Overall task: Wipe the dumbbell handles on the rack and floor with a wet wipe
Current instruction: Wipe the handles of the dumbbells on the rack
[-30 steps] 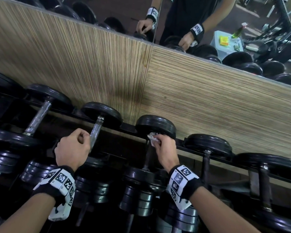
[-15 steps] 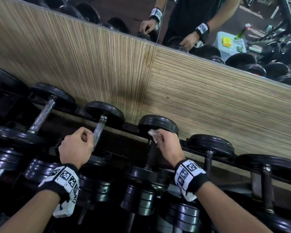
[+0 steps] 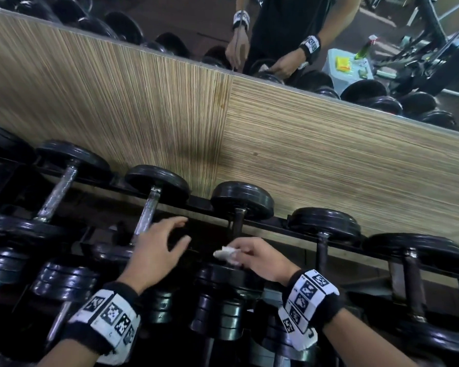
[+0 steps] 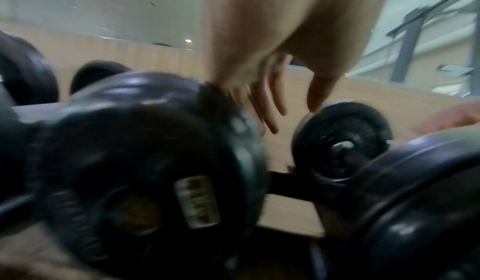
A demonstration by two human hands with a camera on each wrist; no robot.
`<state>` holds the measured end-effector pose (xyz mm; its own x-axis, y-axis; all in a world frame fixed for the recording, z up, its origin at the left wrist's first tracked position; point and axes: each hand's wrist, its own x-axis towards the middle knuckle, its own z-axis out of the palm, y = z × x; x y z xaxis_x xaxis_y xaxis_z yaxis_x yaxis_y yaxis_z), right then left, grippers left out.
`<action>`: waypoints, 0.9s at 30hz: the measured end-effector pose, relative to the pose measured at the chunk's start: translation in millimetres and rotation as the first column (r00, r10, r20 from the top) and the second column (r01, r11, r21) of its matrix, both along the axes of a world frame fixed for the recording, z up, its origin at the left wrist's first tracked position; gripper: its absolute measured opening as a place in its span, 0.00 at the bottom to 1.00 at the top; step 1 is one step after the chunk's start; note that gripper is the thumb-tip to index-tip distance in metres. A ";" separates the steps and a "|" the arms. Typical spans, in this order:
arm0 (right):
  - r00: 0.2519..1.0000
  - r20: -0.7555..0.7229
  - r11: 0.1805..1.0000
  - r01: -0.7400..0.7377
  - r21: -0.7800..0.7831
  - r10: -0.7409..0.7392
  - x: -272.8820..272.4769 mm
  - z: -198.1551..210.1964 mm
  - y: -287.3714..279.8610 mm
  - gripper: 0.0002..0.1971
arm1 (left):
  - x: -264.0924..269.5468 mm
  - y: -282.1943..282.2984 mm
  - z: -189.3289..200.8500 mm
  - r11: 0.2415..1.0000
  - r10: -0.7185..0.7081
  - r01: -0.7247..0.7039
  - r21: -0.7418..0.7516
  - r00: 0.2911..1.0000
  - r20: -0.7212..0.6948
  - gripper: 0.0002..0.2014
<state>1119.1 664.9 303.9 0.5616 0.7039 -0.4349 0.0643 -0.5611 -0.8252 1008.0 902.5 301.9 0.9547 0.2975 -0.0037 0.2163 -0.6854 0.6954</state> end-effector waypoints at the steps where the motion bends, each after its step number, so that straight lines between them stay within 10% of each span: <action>1: 0.995 -0.069 0.995 0.071 0.068 -0.067 -3.2 0.8 -3.8 0.06 | 3.9 -12.6 2.0 0.976 -0.167 0.160 -0.149 0.985 -0.036 0.26; 5: 0.949 -0.203 0.945 0.277 0.176 -0.240 -12.8 7.0 -19.9 0.10 | 31.0 -53.6 0.7 0.826 -0.542 0.510 -0.239 0.836 -0.090 0.14; 8: 0.895 -0.174 0.888 0.436 0.145 -0.411 -21.5 13.2 -42.8 0.11 | 51.5 -60.2 2.0 0.864 -0.486 0.464 -0.196 0.871 -0.079 0.05; 14: 0.757 0.513 0.834 0.536 -0.132 -0.405 -35.6 7.5 -138.3 0.06 | 94.0 -47.2 -14.1 0.978 -0.163 0.192 0.076 0.944 -0.286 0.07; 23: 0.593 0.594 0.633 0.754 -0.174 -0.544 -46.8 -13.8 -154.2 0.10 | 111.7 -55.4 -9.3 0.925 -0.375 0.369 -0.094 0.839 -0.394 0.12; 27: 0.558 0.599 0.598 0.786 -0.159 -0.574 -47.5 -11.9 -151.8 0.11 | 84.4 -51.4 -9.7 0.879 -0.470 0.421 -0.224 0.686 -0.555 0.21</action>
